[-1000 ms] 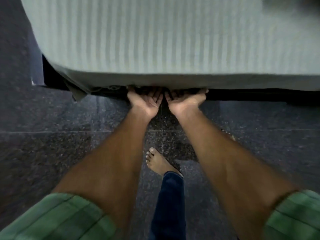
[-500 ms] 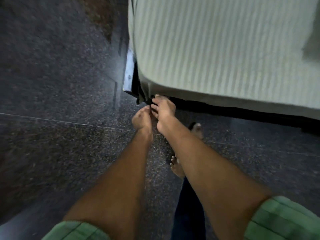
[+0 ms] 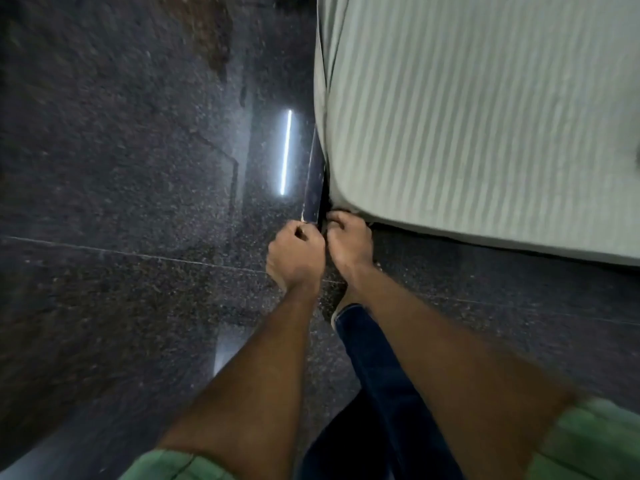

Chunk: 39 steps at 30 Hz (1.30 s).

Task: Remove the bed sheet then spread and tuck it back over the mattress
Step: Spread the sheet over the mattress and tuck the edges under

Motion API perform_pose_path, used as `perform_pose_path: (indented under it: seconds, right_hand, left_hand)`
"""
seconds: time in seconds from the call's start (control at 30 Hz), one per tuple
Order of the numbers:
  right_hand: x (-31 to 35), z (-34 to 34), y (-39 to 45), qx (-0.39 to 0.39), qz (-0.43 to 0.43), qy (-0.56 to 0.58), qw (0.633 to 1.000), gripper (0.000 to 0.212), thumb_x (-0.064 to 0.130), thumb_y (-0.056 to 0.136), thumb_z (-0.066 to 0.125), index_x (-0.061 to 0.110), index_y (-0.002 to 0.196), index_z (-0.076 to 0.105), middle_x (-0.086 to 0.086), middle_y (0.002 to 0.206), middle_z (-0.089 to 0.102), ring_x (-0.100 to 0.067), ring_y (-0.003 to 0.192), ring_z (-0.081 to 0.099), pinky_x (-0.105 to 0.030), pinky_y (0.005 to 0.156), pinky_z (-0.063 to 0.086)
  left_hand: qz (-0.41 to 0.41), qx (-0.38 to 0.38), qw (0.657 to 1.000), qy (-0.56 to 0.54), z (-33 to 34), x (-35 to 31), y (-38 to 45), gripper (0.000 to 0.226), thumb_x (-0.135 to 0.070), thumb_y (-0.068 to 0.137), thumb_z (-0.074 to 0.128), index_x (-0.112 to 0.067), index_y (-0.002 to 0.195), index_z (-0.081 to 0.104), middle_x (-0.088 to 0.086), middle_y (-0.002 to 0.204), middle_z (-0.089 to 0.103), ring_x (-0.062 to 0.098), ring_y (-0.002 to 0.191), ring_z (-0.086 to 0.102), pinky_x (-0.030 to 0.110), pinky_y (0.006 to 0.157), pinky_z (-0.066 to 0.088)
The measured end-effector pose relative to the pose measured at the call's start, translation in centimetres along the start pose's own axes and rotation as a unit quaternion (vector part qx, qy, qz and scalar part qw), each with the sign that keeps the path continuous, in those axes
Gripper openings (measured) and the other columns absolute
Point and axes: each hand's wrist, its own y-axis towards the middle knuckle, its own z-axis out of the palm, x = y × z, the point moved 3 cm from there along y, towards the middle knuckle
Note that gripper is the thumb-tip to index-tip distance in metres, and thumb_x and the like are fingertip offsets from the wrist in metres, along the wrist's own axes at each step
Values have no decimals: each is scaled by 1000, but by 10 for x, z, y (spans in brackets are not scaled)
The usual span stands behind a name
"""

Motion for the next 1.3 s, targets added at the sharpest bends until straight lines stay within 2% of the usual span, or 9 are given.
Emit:
perform_pose_path:
  seconds: [0.13, 0.27, 0.43, 0.63, 0.77, 0.9, 1.07, 1.17, 1.3]
  right_hand:
    - [60, -31, -39, -142, -76, -1, 987, 19, 21, 93, 57, 25, 101, 74, 3, 98, 76, -22, 92, 69, -36, 82, 55]
    - [118, -58, -16, -205, -156, -14, 966, 15, 10, 90, 61, 16, 101, 70, -1, 102, 68, -21, 97, 63, -40, 87, 53]
    - [149, -65, 45, -138, -111, -76, 981, 34, 24, 94, 65, 24, 127, 66, -7, 125, 50, -28, 120, 46, -40, 106, 40]
    - [151, -55, 65, -81, -134, -371, 915, 70, 40, 88, 70, 33, 150, 37, -8, 128, 37, -32, 121, 42, -46, 91, 48]
    - [154, -58, 74, -84, -118, -314, 938, 42, 49, 106, 38, 32, 142, 53, -8, 123, 42, -32, 118, 46, -42, 80, 43]
    - [143, -59, 61, -199, -137, -236, 941, 34, 30, 90, 66, 35, 124, 65, -7, 114, 45, -29, 106, 51, -41, 85, 53]
    - [141, -55, 69, -291, -81, -96, 948, 50, 21, 70, 85, 19, 110, 55, -3, 111, 45, -21, 96, 51, -40, 77, 54]
    - [146, -61, 74, -281, -22, -54, 958, 63, 21, 65, 89, 20, 108, 43, 0, 114, 41, -17, 92, 50, -37, 74, 52]
    - [151, -73, 84, -238, 15, -103, 966, 63, 23, 64, 89, 26, 102, 39, 1, 110, 45, -21, 87, 56, -36, 67, 46]
  left_hand:
    - [69, -43, 995, -60, -51, -38, 7, 27, -34, 98, 56, -16, 81, 68, 8, 75, 69, 24, 63, 52, 30, 60, 30]
    - [127, 22, 985, -112, -76, -86, 41, 15, -31, 97, 58, -26, 96, 73, -8, 85, 71, 14, 76, 63, 28, 66, 43]
    - [167, 183, 954, -167, -53, -131, 96, 37, -24, 94, 51, -24, 126, 69, -6, 122, 72, 10, 110, 66, 34, 103, 52]
    - [112, 265, 933, -217, -27, -160, 129, 39, -14, 99, 50, -17, 135, 65, -1, 131, 67, 14, 121, 61, 26, 107, 45]
    - [96, 248, 936, -231, -10, -146, 170, 42, -6, 82, 58, -16, 120, 71, 2, 107, 77, 19, 102, 70, 33, 99, 53]
    - [148, 208, 950, -181, -24, -166, 181, 35, 5, 76, 65, -18, 102, 72, -12, 81, 68, 6, 77, 65, 12, 74, 51]
    - [246, 260, 934, -12, -19, -173, 207, 35, -25, 73, 88, -28, 94, 61, -14, 85, 63, 11, 84, 67, 24, 75, 53]
    - [298, 235, 925, 32, -24, -174, 216, 50, -46, 69, 90, -28, 100, 56, -10, 94, 63, 10, 85, 62, 26, 72, 48]
    - [276, 250, 928, 13, -18, -187, 216, 79, -46, 61, 89, -24, 122, 45, -3, 117, 59, 15, 101, 60, 29, 82, 50]
